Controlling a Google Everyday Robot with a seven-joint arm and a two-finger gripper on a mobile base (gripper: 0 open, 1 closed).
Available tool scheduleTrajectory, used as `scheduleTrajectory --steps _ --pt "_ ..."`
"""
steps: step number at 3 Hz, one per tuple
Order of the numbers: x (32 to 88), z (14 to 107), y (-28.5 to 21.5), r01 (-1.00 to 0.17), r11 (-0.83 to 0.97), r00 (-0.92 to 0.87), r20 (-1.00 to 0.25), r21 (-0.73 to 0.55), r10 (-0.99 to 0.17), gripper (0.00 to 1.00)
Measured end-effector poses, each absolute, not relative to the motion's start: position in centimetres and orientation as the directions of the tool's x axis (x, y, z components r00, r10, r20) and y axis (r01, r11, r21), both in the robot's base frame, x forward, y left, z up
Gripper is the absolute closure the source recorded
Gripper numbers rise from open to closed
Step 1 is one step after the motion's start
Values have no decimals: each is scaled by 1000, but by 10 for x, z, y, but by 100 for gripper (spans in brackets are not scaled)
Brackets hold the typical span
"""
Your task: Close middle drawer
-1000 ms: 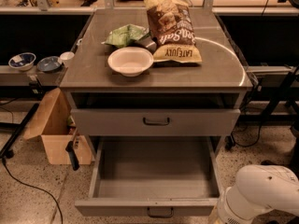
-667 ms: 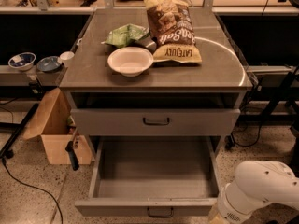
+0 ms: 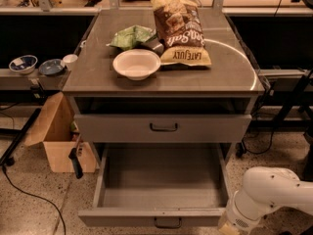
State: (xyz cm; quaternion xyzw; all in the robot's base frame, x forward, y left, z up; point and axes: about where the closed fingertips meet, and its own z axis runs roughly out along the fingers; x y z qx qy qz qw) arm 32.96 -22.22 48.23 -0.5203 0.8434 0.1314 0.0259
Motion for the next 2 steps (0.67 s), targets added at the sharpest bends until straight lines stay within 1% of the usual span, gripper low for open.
scheduleTrajectory --steps 2 --pt "341 448 -204 -891 394 -439 -205 225 -875 100"
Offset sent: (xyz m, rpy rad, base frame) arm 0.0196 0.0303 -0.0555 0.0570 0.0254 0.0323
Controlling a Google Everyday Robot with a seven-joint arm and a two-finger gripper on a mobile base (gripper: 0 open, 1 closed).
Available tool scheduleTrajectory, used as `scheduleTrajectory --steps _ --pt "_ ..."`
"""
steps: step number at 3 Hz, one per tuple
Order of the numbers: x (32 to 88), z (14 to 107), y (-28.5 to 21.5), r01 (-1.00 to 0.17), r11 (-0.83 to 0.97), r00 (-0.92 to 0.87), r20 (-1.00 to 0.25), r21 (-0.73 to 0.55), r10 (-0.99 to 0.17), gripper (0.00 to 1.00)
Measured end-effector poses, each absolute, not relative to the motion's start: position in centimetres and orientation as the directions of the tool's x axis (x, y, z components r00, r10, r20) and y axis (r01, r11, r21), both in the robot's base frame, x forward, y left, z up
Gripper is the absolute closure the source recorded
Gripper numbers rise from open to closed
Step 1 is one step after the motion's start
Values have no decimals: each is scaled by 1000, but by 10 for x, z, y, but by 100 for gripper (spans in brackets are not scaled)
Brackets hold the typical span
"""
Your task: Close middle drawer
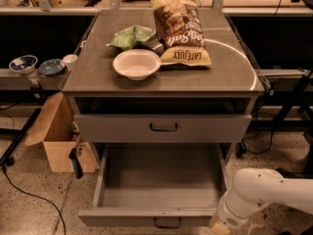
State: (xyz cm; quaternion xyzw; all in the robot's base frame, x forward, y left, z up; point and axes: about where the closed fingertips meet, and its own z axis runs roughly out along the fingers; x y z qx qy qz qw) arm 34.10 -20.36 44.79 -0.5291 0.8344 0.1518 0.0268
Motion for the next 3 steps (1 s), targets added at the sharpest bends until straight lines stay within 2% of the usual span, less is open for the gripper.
scheduleTrajectory --steps 3 --pt "352 421 -182 -897 361 -418 -222 256 -881 100"
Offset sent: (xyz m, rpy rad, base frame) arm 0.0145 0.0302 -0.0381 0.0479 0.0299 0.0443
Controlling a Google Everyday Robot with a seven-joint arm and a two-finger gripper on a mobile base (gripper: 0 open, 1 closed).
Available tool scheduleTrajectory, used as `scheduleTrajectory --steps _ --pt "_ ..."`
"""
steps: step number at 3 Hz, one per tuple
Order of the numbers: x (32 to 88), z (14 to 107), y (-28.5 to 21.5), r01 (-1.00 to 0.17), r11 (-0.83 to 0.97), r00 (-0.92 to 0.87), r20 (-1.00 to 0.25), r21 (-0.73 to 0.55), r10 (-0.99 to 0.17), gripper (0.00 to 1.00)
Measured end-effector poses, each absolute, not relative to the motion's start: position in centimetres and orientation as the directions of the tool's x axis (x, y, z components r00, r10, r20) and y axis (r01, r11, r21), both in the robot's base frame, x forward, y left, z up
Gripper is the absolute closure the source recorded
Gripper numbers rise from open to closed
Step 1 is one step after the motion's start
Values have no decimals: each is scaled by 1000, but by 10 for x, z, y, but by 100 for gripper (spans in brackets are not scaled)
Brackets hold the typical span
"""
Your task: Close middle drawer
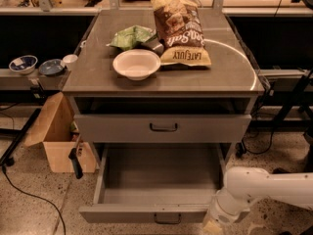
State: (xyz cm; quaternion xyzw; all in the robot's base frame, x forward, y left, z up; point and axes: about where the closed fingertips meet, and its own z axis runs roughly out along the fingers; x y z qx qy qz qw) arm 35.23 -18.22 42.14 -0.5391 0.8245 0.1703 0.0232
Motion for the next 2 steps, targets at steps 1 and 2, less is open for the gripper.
scheduleTrajectory --steps 1,2 --pt "365 419 -176 -903 355 -408 -226 242 -884 100" --pt "396 420 -164 -916 348 -390 -234 200 -891 100"
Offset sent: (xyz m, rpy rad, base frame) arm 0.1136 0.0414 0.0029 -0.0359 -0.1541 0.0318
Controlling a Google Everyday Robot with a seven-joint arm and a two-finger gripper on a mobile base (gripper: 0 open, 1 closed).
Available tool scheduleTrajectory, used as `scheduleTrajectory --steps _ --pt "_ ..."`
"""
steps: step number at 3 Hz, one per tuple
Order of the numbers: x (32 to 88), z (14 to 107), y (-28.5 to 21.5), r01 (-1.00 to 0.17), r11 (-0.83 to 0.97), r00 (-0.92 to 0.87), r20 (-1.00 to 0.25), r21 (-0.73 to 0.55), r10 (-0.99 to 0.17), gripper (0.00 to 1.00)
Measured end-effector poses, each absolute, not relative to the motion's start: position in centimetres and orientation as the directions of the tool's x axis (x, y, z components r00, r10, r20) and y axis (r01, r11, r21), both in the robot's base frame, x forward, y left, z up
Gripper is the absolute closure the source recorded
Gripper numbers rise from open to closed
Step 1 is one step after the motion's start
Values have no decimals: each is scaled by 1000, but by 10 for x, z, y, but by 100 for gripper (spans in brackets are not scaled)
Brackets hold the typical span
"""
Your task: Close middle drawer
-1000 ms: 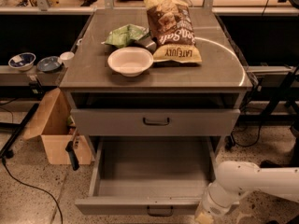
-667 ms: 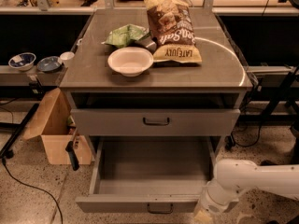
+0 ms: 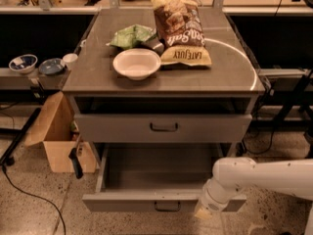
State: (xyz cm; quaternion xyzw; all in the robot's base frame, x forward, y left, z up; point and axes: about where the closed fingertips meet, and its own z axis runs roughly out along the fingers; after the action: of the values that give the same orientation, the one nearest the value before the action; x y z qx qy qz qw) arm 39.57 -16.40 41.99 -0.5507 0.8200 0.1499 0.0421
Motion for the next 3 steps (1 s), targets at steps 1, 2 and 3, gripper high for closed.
scheduleTrajectory --steps 1,2,3 --pt "429 427 -152 -931 329 -359 -242 156 -901 100" --pt "429 424 -153 -929 336 -366 -243 157 -898 100" --pt "436 414 -157 -926 346 -373 -242 148 -896 100"
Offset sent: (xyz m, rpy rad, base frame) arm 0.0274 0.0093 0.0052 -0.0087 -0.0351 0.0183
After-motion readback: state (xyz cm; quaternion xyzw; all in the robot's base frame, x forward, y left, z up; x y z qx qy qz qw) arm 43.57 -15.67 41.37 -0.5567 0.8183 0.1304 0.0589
